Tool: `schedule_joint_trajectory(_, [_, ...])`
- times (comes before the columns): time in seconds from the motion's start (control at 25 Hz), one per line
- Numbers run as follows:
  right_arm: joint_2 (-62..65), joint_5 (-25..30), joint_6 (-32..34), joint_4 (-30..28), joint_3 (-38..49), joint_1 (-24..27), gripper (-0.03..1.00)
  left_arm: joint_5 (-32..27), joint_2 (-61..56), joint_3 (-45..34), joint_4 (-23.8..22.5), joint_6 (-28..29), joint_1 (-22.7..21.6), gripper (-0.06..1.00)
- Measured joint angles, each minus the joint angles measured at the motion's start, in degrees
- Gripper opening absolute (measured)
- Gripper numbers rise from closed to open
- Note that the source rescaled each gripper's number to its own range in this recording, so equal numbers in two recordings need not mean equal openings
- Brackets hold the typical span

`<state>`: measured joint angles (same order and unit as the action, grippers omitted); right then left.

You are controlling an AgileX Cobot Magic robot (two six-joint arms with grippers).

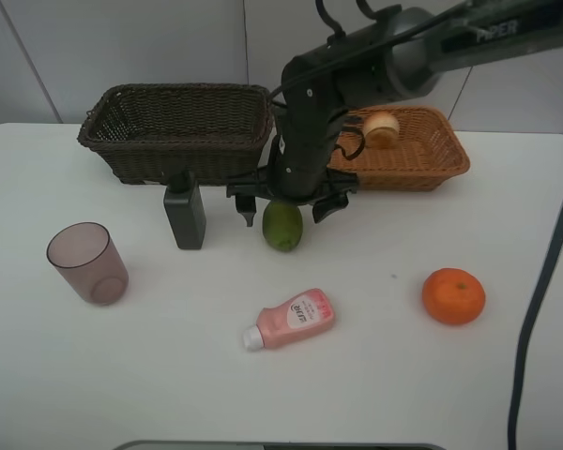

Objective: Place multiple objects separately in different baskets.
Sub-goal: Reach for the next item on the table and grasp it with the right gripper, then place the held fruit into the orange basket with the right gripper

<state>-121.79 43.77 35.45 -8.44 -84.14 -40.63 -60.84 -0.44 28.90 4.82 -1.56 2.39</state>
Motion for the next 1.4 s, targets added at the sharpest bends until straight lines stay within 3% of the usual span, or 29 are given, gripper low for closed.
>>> schedule_joint_trajectory(0.36, [-2.55,-2.42,6.27,-6.41,0.17,-0.64,1.0,0.0,0.0,0.0,0.0,0.0,0.0,1.0])
schedule_joint_trajectory(0.64, [-3.75,-4.26,7.07,-6.81,0.17,-0.64,0.98,0.0,0.0,0.0,0.0,0.0,0.0,1.0])
schedule_joint_trajectory(0.72, [-4.04,-4.6,7.17,-6.62,0.17,-0.64,0.88,0.0,0.0,0.0,0.0,0.0,0.0,1.0])
schedule_joint_trajectory(0.8, [-4.04,-4.72,7.17,-6.39,0.17,-0.64,0.66,0.0,0.0,0.0,0.0,0.0,0.0,1.0])
schedule_joint_trajectory(0.88, [-4.04,-4.94,7.17,-6.03,0.17,-0.64,0.26,0.0,0.0,0.0,0.0,0.0,0.0,1.0])
schedule_joint_trajectory(0.92, [-4.04,-4.94,7.17,-5.88,0.17,-0.64,0.13,0.0,0.0,0.0,0.0,0.0,0.0,1.0])
schedule_joint_trajectory(1.4, [-4.04,-4.94,7.17,-5.51,0.17,-0.64,0.15,0.0,0.0,0.0,0.0,0.0,0.0,1.0])
